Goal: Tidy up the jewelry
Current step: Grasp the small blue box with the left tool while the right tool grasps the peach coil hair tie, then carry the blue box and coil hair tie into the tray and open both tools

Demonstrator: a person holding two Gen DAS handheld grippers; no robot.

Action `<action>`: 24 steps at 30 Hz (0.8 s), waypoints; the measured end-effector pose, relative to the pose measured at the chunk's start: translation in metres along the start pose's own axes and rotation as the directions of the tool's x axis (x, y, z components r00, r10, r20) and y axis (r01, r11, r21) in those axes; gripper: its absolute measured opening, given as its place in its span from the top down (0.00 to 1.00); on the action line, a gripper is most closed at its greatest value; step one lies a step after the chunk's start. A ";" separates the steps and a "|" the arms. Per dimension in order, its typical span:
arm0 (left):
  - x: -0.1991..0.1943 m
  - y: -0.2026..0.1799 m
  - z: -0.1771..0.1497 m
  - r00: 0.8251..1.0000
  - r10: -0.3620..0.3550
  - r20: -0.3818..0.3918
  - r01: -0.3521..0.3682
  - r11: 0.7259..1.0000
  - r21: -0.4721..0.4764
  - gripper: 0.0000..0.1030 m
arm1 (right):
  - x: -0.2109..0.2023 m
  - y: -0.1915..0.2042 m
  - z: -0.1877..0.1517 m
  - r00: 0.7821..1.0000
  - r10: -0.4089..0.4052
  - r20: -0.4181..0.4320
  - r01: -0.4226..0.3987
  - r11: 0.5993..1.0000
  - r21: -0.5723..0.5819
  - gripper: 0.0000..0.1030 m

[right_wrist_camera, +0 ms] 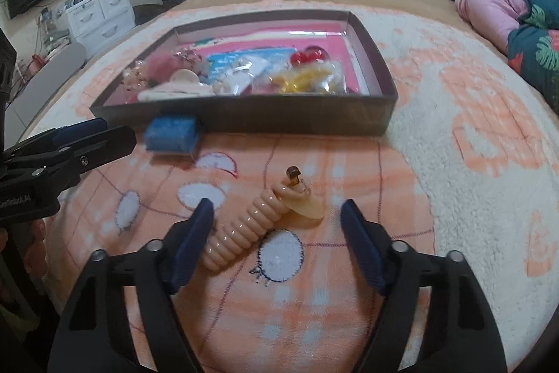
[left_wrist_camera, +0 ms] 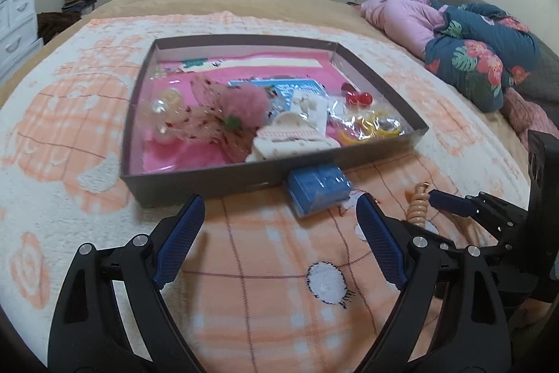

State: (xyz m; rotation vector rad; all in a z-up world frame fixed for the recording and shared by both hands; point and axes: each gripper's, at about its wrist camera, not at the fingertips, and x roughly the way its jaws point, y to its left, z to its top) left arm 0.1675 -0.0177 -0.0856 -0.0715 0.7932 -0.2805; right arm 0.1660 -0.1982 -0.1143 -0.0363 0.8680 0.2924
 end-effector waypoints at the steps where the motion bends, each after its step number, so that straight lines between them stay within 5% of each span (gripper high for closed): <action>1: 0.003 -0.001 -0.001 1.000 -0.006 -0.007 0.006 1.000 -0.003 0.23 | -0.001 -0.001 0.000 1.000 -0.003 0.003 0.003 1.000 -0.002 0.44; 8: 0.027 -0.013 0.001 0.998 -0.036 -0.055 0.034 0.999 -0.029 0.23 | -0.008 -0.011 0.000 0.999 -0.039 0.019 0.038 0.999 0.009 0.83; 12: 0.037 -0.021 0.005 0.998 -0.015 -0.068 0.013 0.999 -0.032 0.25 | -0.011 -0.021 0.001 0.999 -0.044 0.025 0.043 0.998 0.048 0.83; 16: 0.043 -0.022 0.006 0.997 0.009 -0.078 -0.013 0.999 -0.039 0.57 | -0.017 -0.024 0.004 0.998 -0.035 0.049 0.031 0.997 0.067 0.83; 24: 0.024 -0.022 0.006 0.998 -0.044 -0.039 0.043 0.999 -0.019 0.58 | -0.037 -0.014 0.012 0.990 0.012 0.143 -0.015 1.000 0.019 0.83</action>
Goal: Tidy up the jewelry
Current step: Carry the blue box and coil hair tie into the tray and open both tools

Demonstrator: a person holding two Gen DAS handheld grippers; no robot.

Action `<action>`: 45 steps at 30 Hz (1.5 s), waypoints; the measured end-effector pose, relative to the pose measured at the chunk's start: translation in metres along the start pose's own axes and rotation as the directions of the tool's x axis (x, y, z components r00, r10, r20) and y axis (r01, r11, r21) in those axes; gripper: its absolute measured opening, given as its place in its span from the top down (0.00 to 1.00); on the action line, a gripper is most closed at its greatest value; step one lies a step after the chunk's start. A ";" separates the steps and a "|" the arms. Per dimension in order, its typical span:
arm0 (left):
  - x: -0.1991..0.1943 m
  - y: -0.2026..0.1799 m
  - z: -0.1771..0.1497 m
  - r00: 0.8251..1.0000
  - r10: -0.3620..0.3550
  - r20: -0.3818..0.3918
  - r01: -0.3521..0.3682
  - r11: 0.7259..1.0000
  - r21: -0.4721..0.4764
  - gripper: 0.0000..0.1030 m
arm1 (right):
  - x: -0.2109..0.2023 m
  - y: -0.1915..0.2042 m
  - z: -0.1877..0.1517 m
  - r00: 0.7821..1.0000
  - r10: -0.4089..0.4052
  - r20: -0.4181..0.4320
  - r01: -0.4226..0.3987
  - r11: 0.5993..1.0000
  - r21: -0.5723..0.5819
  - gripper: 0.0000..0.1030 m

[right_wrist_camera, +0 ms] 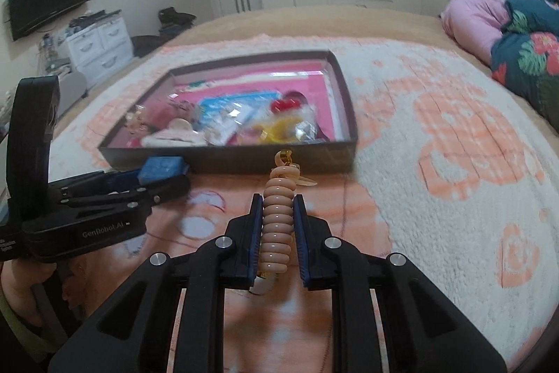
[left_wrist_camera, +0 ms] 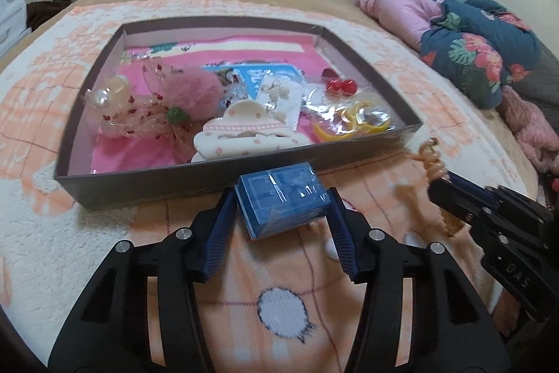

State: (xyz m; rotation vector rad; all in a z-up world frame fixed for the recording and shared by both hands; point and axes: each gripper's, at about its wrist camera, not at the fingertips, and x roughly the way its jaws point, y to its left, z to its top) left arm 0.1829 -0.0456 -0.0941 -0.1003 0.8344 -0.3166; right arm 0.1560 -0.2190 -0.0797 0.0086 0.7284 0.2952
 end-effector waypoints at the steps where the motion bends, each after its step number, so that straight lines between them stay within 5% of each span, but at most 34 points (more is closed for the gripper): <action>1: -0.006 0.000 0.000 1.000 -0.007 0.008 0.007 1.000 0.001 0.58 | -0.002 0.003 0.001 1.000 0.003 0.008 -0.003 1.000 -0.008 0.83; 20: -0.051 0.045 0.031 0.986 0.061 0.156 -0.048 0.995 -0.089 0.58 | 0.002 0.027 0.039 0.996 0.045 0.073 -0.038 0.995 -0.092 0.83; 45: -0.024 0.090 0.052 0.981 0.134 0.141 -0.110 0.979 -0.171 0.58 | 0.065 0.038 0.085 0.998 0.032 0.058 -0.023 0.988 -0.150 0.83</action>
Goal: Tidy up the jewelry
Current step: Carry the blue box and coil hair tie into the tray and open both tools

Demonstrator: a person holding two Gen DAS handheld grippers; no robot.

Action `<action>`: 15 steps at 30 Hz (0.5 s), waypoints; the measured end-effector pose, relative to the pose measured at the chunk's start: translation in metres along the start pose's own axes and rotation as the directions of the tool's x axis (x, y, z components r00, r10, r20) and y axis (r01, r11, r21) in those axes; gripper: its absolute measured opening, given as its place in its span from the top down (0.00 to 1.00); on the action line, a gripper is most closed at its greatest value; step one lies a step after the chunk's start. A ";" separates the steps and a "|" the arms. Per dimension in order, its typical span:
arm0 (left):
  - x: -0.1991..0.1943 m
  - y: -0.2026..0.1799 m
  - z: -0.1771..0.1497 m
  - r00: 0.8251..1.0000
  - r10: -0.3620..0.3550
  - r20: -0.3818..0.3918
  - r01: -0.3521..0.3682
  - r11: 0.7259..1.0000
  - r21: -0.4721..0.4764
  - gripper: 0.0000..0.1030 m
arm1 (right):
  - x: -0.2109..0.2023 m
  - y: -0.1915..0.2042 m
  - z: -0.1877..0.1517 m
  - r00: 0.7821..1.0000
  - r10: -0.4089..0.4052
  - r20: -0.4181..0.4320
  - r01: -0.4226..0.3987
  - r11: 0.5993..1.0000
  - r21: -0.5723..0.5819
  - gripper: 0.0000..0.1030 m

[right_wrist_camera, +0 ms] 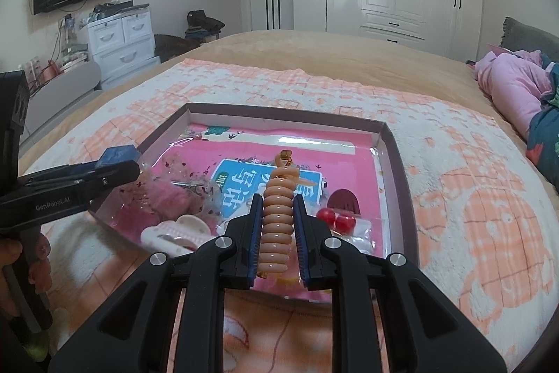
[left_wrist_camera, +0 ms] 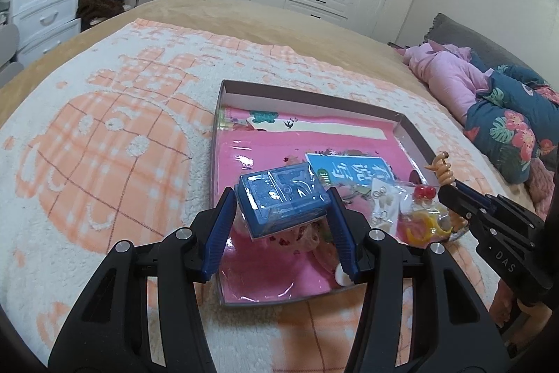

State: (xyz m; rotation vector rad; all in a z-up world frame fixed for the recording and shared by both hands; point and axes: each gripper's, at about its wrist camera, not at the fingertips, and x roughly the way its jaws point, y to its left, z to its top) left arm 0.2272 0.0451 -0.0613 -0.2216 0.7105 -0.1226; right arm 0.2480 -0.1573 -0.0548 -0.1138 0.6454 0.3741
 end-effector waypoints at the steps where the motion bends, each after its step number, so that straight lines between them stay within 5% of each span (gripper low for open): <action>1: 0.003 0.000 0.000 1.000 0.003 -0.005 -0.003 1.000 0.001 0.58 | 0.004 0.000 0.001 1.000 0.003 -0.005 -0.003 1.000 -0.002 0.83; 15: 0.012 -0.010 0.002 1.000 -0.011 -0.003 0.011 0.998 0.057 0.58 | 0.038 0.002 0.005 0.997 0.030 -0.068 -0.031 0.999 -0.010 0.83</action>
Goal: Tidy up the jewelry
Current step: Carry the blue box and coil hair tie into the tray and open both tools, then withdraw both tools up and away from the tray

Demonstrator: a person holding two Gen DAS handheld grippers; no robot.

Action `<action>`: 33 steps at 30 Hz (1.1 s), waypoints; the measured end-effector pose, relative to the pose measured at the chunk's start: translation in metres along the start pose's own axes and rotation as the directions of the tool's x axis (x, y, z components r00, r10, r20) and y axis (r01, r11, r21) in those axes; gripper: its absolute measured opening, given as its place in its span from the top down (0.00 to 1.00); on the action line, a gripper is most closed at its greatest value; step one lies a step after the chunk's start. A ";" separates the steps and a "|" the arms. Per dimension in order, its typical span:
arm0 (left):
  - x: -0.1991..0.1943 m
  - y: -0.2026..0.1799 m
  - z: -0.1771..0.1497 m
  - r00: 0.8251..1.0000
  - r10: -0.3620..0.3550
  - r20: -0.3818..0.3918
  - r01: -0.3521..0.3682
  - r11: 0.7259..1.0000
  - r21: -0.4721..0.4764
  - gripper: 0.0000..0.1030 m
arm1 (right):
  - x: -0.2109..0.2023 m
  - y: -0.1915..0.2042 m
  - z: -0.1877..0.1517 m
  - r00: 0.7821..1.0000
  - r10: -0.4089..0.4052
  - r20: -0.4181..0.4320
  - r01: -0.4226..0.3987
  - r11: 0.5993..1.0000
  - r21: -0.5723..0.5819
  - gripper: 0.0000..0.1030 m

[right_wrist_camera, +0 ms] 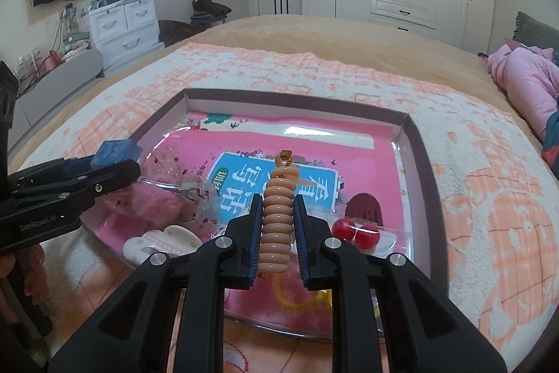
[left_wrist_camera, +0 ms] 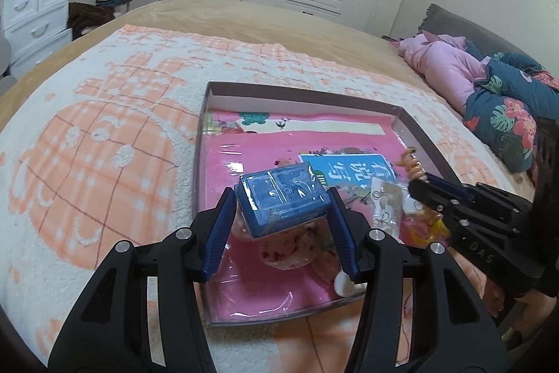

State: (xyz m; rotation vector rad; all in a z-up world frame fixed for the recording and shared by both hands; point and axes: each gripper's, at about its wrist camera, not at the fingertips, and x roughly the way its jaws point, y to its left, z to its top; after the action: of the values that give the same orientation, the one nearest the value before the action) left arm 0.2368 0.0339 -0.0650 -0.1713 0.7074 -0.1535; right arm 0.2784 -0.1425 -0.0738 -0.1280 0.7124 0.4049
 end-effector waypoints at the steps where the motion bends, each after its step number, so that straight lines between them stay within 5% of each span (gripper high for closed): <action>1: 0.001 -0.001 0.000 1.000 -0.001 -0.001 0.001 1.000 0.005 0.58 | 0.001 0.000 -0.001 1.000 0.000 -0.003 0.000 1.000 0.002 0.83; 20: 0.000 -0.019 -0.001 1.000 -0.028 -0.003 0.028 0.997 0.075 0.57 | -0.022 -0.017 -0.021 1.000 -0.010 0.008 0.010 0.997 0.070 0.66; 33: -0.022 -0.028 -0.002 0.999 -0.020 0.048 0.015 0.996 0.092 0.31 | -0.059 -0.022 -0.036 0.999 -0.021 0.041 0.016 0.993 0.118 0.51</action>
State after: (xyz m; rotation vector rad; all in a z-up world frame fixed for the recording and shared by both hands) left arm 0.2165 0.0106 -0.0472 -0.0932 0.6490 -0.1974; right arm 0.2248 -0.1899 -0.0630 -0.0144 0.6910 0.3463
